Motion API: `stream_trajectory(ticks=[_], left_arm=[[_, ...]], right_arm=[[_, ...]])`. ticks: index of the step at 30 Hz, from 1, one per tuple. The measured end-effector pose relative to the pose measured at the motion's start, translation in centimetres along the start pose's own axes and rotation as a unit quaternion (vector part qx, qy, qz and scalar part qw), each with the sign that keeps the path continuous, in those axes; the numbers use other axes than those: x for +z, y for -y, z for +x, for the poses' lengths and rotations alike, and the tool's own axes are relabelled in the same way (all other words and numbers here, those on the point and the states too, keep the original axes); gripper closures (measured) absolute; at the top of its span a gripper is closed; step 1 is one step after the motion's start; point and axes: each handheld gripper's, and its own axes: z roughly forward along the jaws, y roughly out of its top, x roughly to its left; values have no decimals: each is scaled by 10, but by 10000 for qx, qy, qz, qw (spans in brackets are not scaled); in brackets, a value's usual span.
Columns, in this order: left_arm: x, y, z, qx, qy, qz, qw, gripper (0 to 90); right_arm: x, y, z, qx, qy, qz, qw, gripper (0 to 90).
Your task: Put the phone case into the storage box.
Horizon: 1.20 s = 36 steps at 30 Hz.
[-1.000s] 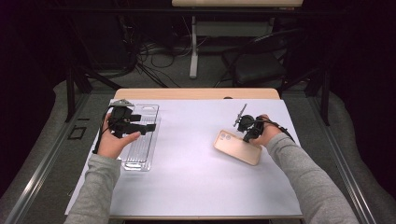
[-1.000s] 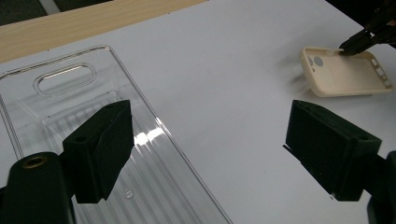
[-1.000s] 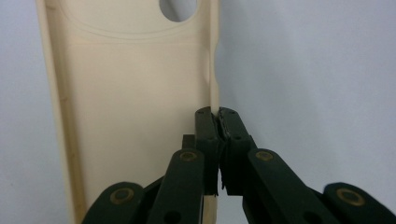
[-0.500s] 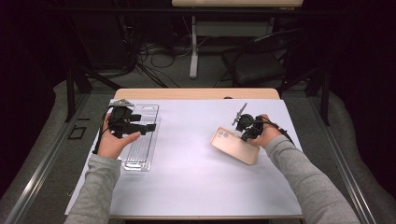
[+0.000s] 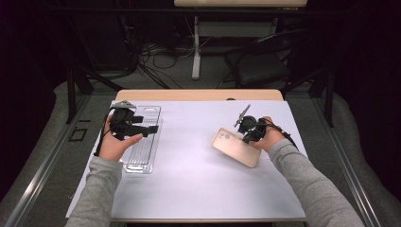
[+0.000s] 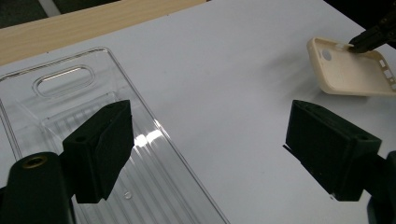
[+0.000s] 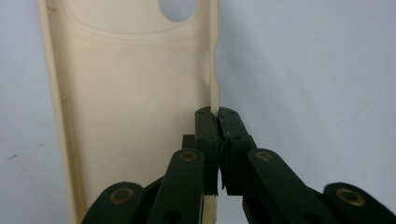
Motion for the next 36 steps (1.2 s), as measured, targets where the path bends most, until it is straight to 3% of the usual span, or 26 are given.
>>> stream_trajectory(ticks=[19,28,36], left_arm=[[0,0,-2,23,3,-33,10000,153],[-1,0,-4,21,14,-43,10000,152],[0,-1,-8,85,31,-32,10000,153]], right_arm=[[-14,9,8,652,167,-368,9971,877],[-23,13,16,1007,305,-682,9921,877],[-29,16,20,1159,391,-910,9883,876]])
